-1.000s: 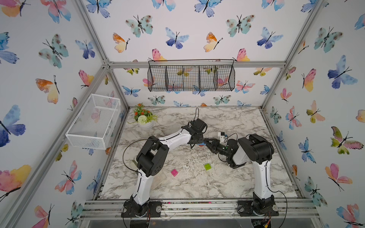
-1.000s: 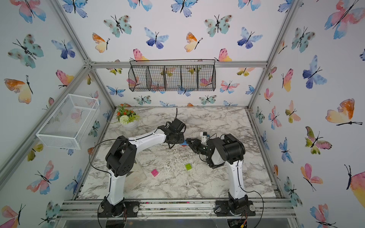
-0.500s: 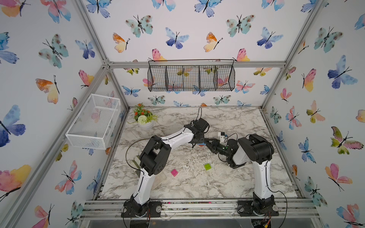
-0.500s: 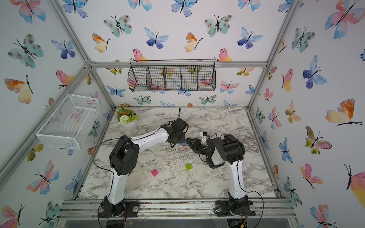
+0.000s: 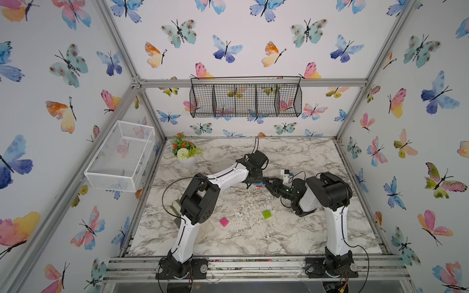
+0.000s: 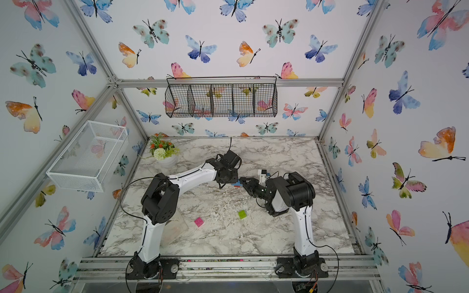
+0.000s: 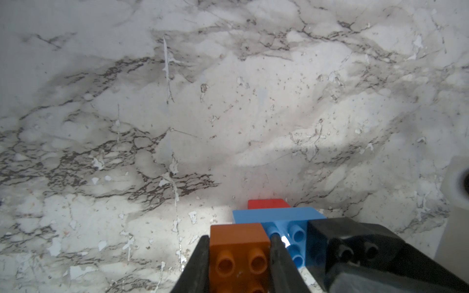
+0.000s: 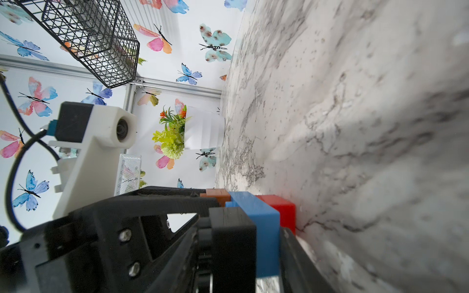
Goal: Assemble the letter v with lego
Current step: Assemble the lego brick with the lego brick.
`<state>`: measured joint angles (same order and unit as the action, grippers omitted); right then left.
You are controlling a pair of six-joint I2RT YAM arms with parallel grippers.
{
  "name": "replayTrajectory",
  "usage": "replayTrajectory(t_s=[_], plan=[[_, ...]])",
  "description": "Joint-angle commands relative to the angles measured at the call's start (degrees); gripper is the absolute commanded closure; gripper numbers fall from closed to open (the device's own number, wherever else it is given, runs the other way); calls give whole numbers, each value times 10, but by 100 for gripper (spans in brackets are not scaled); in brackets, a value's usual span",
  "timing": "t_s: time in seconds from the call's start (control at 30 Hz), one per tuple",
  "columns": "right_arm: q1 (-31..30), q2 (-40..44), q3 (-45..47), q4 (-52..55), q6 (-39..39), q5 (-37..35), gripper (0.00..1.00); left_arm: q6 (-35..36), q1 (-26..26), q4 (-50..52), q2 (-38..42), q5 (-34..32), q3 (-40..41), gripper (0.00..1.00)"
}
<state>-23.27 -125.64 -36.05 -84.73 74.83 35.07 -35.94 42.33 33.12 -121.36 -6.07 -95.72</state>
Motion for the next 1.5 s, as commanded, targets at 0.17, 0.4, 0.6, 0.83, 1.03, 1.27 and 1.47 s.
replayTrajectory(t_s=[0.17, 0.4, 0.6, 0.83, 1.03, 1.27, 1.47], plan=[[-3, -6, 2, 60, -20, 13, 68, 16, -14, 15, -2, 45, -47, 42], [-3, -3, 4, 67, -23, 11, 68, 16, -40, -22, 43, 89, -25, 19], [-3, -3, 5, 72, -24, 9, 69, -88, -121, -375, 208, 272, 294, 2], [-3, -2, 5, 66, -20, 6, 69, -359, -143, -968, 234, 305, 625, 2], [-3, 1, 6, 71, -23, 4, 70, -470, -128, -1209, 86, 327, 644, 2], [-3, 6, 7, 72, -23, 4, 70, -481, -115, -1229, 21, 330, 618, 4], [-3, 4, 8, 76, -27, -1, 70, -458, -99, -1123, 11, 330, 575, 14]])
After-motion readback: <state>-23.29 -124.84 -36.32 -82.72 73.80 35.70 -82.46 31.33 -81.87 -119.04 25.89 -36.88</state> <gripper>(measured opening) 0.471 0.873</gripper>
